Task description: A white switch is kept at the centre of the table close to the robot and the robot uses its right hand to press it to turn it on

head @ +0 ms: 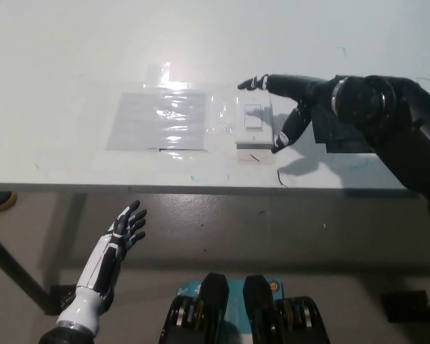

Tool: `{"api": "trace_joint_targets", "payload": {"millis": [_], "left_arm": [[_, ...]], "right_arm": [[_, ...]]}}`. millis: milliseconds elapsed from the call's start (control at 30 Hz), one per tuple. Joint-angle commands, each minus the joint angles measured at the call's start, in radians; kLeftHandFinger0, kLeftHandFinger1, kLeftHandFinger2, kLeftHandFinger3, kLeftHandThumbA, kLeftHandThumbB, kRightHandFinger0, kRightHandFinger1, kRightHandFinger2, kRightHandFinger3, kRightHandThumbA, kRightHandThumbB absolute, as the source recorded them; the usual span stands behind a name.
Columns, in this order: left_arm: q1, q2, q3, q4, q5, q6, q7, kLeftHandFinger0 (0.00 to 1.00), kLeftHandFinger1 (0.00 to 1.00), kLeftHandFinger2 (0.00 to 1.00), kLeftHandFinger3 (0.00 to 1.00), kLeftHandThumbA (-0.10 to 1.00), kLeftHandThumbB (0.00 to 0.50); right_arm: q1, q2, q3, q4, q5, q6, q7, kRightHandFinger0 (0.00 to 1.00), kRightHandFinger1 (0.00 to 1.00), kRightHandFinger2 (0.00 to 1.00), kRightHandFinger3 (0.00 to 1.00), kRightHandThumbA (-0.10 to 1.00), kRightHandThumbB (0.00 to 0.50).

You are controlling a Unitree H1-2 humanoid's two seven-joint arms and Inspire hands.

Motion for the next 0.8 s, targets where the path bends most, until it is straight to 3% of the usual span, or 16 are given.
{"api": "trace_joint_targets", "payload": {"millis": [0, 400, 567, 767], "left_arm": [[-0.013, 0.009, -0.004, -0.034, -0.003, -0.011, -0.014, 1.0, 1.0, 1.0, 1.0, 1.0, 0.005], [-0.012, 0.01, -0.003, -0.039, -0.003, -0.005, -0.013, 1.0, 1.0, 1.0, 1.0, 1.0, 0.012], [-0.017, 0.01, -0.003, -0.038, -0.002, -0.007, -0.013, 1.0, 1.0, 1.0, 1.0, 1.0, 0.01], [-0.017, 0.006, 0.001, -0.038, -0.003, -0.003, -0.007, 1.0, 1.0, 1.0, 1.0, 1.0, 0.0]], "right_arm": [[-0.033, 0.006, -0.001, 0.0, -0.052, -0.03, 0.02, 1.0, 1.0, 1.0, 1.0, 1.0, 0.319], [-0.003, 0.05, -0.002, 0.037, -0.1, -0.036, 0.026, 1.0, 1.0, 1.0, 1.0, 1.0, 0.324], [0.003, 0.07, 0.013, 0.075, -0.125, -0.049, 0.028, 1.0, 1.0, 1.0, 1.0, 1.0, 0.35], [0.026, 0.09, 0.019, 0.126, -0.148, -0.07, 0.014, 1.0, 1.0, 1.0, 1.0, 1.0, 0.331]]}}
